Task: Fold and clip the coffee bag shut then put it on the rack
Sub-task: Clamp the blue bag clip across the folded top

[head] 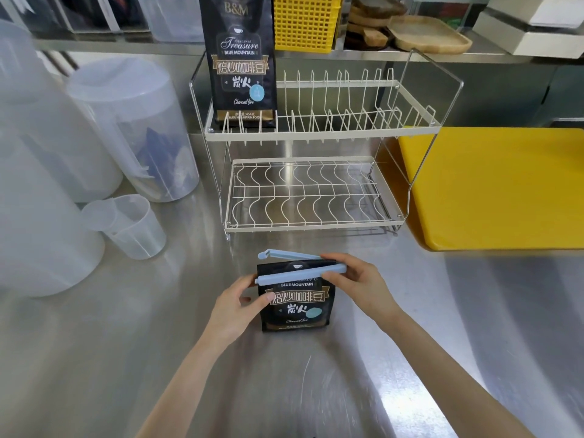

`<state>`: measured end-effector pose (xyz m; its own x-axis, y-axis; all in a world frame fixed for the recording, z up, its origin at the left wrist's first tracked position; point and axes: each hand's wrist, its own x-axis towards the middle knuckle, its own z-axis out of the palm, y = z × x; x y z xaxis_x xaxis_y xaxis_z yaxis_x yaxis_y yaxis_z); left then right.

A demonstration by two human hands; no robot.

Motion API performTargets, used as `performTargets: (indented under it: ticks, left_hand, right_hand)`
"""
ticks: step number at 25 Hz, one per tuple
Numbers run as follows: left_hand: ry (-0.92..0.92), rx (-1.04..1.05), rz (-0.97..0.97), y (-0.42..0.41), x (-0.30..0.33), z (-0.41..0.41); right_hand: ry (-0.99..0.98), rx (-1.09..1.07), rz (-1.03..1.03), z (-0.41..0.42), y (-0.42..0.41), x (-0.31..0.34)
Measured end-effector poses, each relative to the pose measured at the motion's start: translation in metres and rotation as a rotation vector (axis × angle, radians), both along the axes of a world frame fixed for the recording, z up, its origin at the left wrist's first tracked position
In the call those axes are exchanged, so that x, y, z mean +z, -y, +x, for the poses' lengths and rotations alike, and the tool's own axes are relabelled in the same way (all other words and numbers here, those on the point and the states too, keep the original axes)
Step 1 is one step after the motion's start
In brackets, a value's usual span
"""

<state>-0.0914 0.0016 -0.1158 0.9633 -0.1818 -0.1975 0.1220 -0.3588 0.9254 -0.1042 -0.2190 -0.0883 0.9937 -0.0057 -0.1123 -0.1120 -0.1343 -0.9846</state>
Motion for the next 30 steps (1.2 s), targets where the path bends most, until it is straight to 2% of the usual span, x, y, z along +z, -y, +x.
performTargets:
  ticks: [6, 16, 22, 25, 27, 30]
  left_hand:
    - [0.016, -0.009, 0.023, 0.001, 0.000, 0.001]
    - [0.053, -0.006, 0.046, 0.003, 0.002, -0.001]
    - [0.116, 0.000, 0.140, 0.002, 0.004, -0.001]
    - [0.117, -0.002, 0.164, 0.003, 0.006, 0.000]
    - [0.054, 0.028, 0.069, 0.006, 0.008, 0.000]
    - [-0.068, 0.147, -0.201, 0.008, 0.015, -0.002]
  right_hand:
    - [-0.009, -0.015, 0.091, 0.003, -0.010, 0.001]
    - [-0.002, 0.025, -0.003, 0.003, -0.013, 0.000]
    - [0.043, 0.046, -0.131, 0.005, -0.014, 0.004]
    - [0.052, 0.027, -0.130, 0.004, -0.013, 0.002]
    - [0.044, 0.023, -0.133, 0.004, -0.014, 0.001]
    - [0.035, 0.028, -0.129, 0.005, -0.012, -0.001]
